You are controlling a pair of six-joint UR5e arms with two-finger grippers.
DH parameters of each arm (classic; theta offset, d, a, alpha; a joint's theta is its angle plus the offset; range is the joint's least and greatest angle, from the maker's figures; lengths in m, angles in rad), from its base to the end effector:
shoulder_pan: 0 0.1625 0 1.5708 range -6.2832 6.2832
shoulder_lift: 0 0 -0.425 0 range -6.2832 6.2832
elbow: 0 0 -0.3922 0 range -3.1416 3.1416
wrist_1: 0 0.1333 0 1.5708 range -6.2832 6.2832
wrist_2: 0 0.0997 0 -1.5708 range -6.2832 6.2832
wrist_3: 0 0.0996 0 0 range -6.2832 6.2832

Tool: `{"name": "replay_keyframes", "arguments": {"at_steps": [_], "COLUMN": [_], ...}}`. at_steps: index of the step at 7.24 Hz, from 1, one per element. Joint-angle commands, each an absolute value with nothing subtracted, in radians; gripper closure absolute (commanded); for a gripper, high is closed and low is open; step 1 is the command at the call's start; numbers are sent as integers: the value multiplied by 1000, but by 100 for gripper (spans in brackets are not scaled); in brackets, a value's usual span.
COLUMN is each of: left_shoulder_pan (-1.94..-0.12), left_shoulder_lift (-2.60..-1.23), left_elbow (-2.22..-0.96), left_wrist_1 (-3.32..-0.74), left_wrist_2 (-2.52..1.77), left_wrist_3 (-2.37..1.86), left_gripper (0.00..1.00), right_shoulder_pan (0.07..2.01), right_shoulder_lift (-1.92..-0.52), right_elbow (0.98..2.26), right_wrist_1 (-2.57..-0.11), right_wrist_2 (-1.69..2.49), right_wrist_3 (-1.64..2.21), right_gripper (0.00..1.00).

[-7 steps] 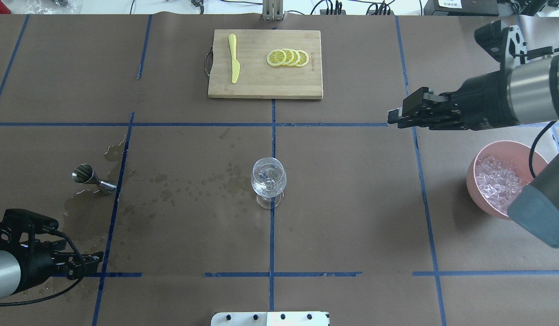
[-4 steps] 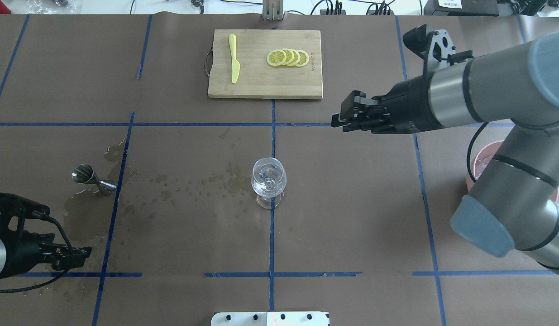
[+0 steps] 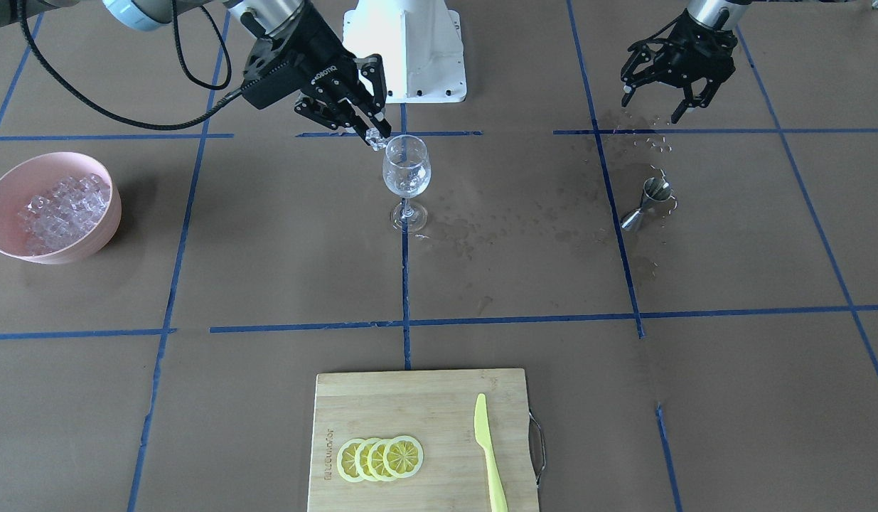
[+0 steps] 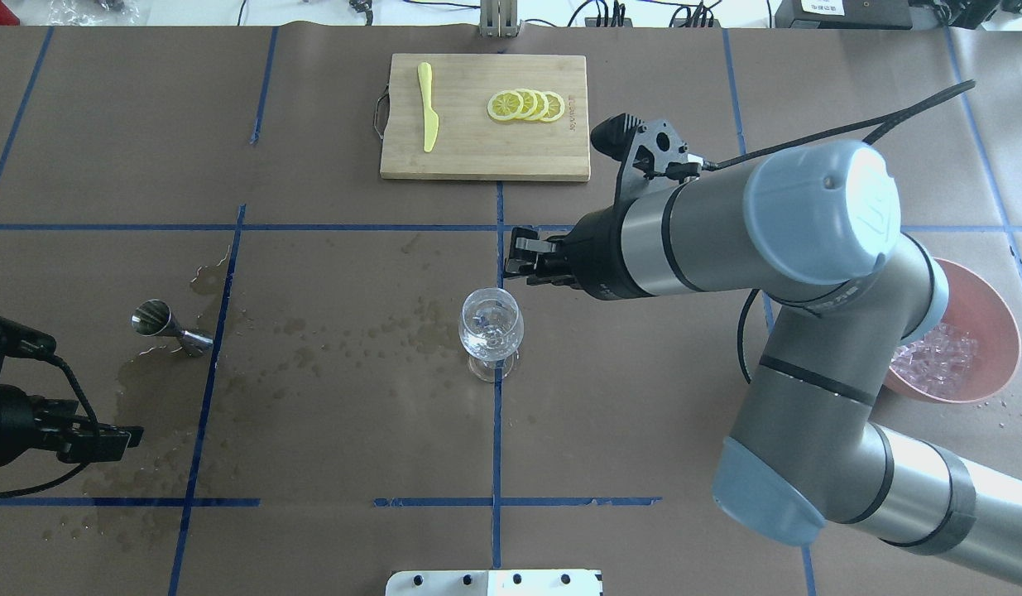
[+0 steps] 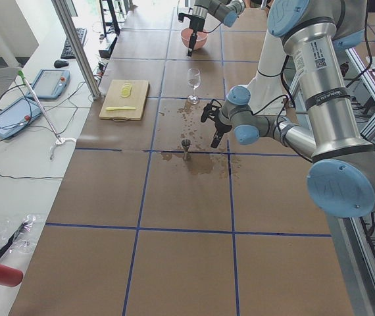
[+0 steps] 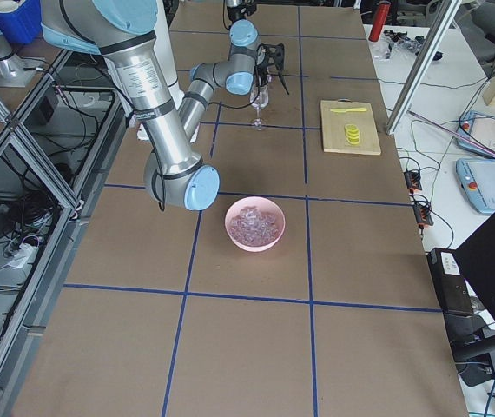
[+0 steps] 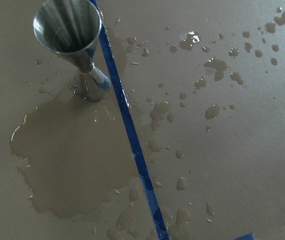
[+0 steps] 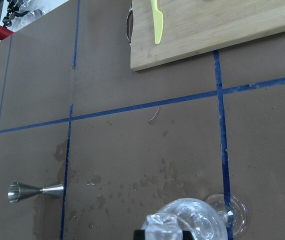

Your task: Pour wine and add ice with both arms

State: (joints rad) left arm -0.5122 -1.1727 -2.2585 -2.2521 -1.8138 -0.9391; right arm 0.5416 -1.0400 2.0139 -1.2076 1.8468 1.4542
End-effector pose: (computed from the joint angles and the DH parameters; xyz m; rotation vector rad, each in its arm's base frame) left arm 0.2490 -0.2655 0.4145 0.3355 0.9349 0.2275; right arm -0.4182 -0.3755 0.1298 0.2082 -1.3320 0.1743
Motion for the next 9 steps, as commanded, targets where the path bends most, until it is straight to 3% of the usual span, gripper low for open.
{"name": "replay_keyframes", "arguments": {"at_steps": [1, 5, 6, 7, 8, 9], "left_shoulder_pan": [-575, -601, -617, -641, -716, -776], "left_shoulder_lift": [-1175, -1209, -1212, -1244, -1297, -1357], "left_elbow": [-2282, -2313, -2331, -2342, -2351, -2355], "left_wrist_1": [-2252, -2168, -2137, -2085, -1997, -1900], "left_wrist_2": [-1905, -1965, -1970, -2020, -2042, -2042], "left_wrist_3": [-911, -904, -902, -875, -806, -746], "left_gripper": [0, 0, 0, 0, 0, 0], "right_shoulder_pan": [479, 454, 454, 454, 454, 454], "right_shoulder_lift": [-1025, -1017, -1017, -1017, -1017, -1017], "right_elbow": [1993, 1988, 1988, 1988, 1990, 1990], "right_wrist_1": [-1213, -1236, -1236, -1236, -1236, -1236], "right_wrist_2": [1784, 1769, 1769, 1769, 1767, 1767], "right_wrist_3": [1454, 1454, 1454, 1456, 1462, 1485], "right_gripper": [100, 100, 76, 38, 7, 2]}}
